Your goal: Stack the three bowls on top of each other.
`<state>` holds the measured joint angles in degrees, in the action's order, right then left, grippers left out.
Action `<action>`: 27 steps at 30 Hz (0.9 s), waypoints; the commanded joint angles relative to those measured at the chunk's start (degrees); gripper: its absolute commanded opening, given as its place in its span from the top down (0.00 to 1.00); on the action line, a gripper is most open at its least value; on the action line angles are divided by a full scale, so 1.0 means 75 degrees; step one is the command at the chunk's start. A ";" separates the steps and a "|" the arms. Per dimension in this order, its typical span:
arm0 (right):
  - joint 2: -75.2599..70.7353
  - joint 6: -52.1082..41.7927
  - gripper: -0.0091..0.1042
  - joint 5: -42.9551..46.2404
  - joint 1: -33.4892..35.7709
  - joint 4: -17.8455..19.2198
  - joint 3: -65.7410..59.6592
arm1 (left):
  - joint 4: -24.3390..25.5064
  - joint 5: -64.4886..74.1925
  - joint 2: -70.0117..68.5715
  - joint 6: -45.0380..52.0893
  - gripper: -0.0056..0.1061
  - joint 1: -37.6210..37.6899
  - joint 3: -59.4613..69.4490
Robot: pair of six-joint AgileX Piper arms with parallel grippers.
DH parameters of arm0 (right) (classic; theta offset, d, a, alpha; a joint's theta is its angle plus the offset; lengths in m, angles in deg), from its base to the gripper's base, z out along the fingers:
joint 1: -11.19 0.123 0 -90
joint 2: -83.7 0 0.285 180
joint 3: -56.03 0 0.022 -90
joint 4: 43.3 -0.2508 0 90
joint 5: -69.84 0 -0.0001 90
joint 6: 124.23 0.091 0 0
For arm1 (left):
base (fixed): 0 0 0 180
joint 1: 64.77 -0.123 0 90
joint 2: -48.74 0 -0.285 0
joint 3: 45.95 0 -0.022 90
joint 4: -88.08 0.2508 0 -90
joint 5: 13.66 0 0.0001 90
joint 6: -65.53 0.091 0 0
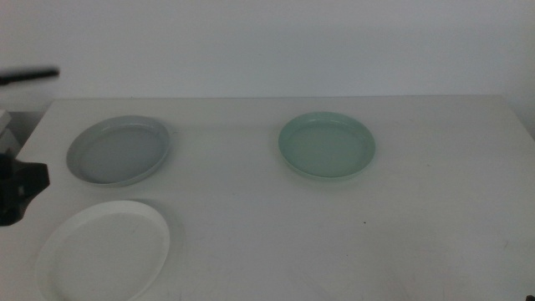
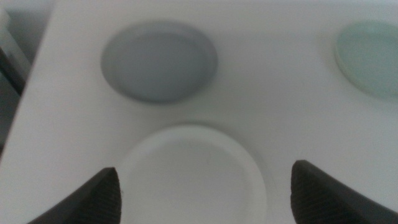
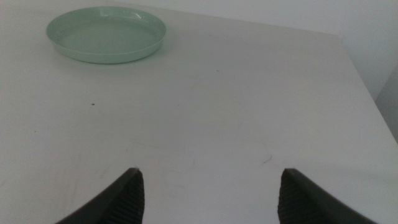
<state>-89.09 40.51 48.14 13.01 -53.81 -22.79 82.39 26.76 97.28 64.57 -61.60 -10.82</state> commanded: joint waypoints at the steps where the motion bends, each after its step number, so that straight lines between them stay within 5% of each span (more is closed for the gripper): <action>1: -0.0207 -0.0070 0.44 0.0570 -0.0056 0.0028 0.0049 | -0.0241 0.0470 0.0391 -0.0086 0.01 0.0027 -0.0730; 14: -0.0207 -0.0070 0.44 0.0570 -0.0056 0.0028 0.0049 | -0.0286 0.0891 0.1346 -0.0236 0.01 0.0027 -0.0775; 22: -0.0207 -0.0070 0.44 0.0570 -0.0056 0.0028 0.0049 | 0.0486 0.1601 0.2671 0.0128 0.01 -0.0121 -0.1734; 27: -0.0207 -0.0070 0.44 0.0570 -0.0056 0.0028 0.0049 | -0.0684 0.2100 0.3777 0.1961 0.01 -0.1415 -0.2521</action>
<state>-89.09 40.51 48.14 13.01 -53.81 -22.79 80.70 42.60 124.19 74.56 -69.53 -26.69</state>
